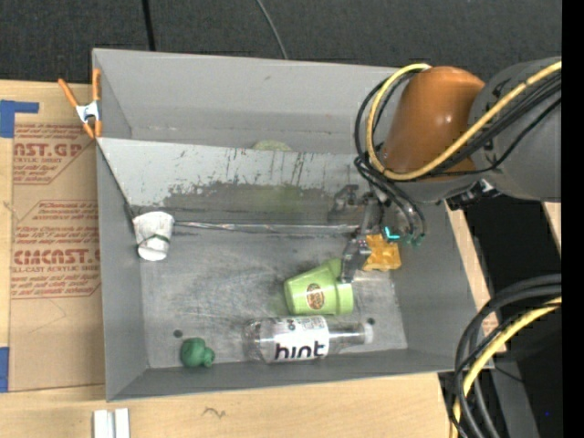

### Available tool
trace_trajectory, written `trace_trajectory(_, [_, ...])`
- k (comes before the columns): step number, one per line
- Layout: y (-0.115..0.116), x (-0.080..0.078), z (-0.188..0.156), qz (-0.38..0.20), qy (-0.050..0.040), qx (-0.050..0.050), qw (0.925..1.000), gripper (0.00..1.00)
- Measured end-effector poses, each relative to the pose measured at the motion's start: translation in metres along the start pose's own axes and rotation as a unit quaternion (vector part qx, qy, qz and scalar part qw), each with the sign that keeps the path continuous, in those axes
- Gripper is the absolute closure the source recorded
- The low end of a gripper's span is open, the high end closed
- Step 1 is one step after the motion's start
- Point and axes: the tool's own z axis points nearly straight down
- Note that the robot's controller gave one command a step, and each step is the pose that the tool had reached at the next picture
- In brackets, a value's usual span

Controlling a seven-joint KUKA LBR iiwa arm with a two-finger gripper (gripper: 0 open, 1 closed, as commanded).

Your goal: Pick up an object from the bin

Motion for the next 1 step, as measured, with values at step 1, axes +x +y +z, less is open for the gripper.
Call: trace_trajectory(1, [0.0292, 0.0285, 0.0507, 0.001, -0.0063, 0.0, 1.0, 0.0])
